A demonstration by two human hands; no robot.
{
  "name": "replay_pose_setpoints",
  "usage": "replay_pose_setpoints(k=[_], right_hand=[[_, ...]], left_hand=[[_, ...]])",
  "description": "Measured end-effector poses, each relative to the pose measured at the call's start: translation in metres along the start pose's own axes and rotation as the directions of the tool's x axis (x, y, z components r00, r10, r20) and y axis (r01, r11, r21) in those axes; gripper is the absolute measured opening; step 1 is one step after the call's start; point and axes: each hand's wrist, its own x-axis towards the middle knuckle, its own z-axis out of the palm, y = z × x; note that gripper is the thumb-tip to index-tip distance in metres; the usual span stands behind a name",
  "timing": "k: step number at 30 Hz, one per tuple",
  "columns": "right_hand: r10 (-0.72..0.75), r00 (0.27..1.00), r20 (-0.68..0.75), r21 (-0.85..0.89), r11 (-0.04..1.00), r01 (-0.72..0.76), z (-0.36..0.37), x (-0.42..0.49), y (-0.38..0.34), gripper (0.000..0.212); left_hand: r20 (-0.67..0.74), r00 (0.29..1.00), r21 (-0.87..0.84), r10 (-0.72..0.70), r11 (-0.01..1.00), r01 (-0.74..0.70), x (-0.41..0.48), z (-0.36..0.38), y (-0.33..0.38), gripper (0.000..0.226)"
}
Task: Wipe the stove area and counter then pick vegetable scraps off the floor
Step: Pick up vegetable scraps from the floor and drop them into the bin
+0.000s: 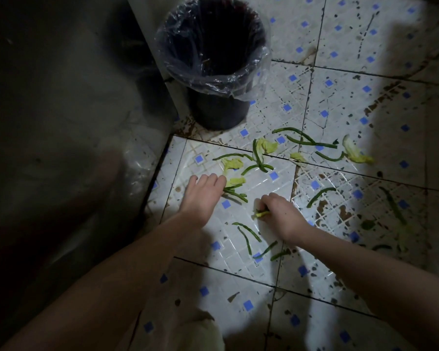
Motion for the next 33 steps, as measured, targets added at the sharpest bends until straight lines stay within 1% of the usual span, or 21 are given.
replay_pose_setpoints(k=[6,9,13,18,21,24,27,30,33], right_hand=[[0.036,0.997,-0.073,0.07,0.997,-0.031,-0.019,0.005,-0.005,0.018],[0.042,0.989,-0.145,0.1,0.995,-0.028,-0.035,0.006,-0.01,0.014],[-0.023,0.962,-0.271,0.013,1.0,0.027,-0.061,0.01,-0.02,0.015],[-0.094,0.924,-0.37,-0.015,0.995,0.096,-0.101,0.014,-0.039,0.008],[-0.153,0.915,-0.374,-0.094,0.988,0.127,-0.125,0.015,-0.051,0.009],[-0.233,0.906,-0.354,-0.205,0.964,0.168,-0.151,0.018,-0.064,0.009],[-0.265,0.878,-0.399,-0.228,0.956,0.185,-0.179,0.023,-0.077,0.006],[-0.273,0.858,-0.436,-0.239,0.954,0.182,-0.208,0.031,-0.088,0.006],[-0.271,0.843,-0.465,-0.251,0.953,0.169,-0.234,0.043,-0.096,0.004]], left_hand=[[-0.064,0.998,-0.003,-0.017,1.0,0.017,0.001,-0.021,-0.001,0.031],[-0.092,0.995,-0.015,-0.049,0.999,0.048,0.006,-0.037,-0.004,0.033],[-0.12,0.987,-0.001,-0.109,0.994,0.11,0.016,-0.062,-0.013,0.023],[-0.233,0.966,0.003,-0.11,0.994,0.114,0.028,-0.105,-0.024,0.02],[-0.299,0.95,-0.026,-0.091,0.996,0.087,0.038,-0.133,-0.023,0.016],[-0.363,0.928,0.0,-0.084,0.996,0.09,0.05,-0.16,-0.024,0.017],[-0.402,0.911,0.037,-0.093,0.992,0.118,0.067,-0.182,-0.028,0.021],[-0.429,0.897,0.018,-0.104,0.992,0.124,0.086,-0.201,-0.035,0.021],[-0.452,0.881,0.025,-0.136,0.986,0.165,0.106,-0.212,-0.043,0.021]])
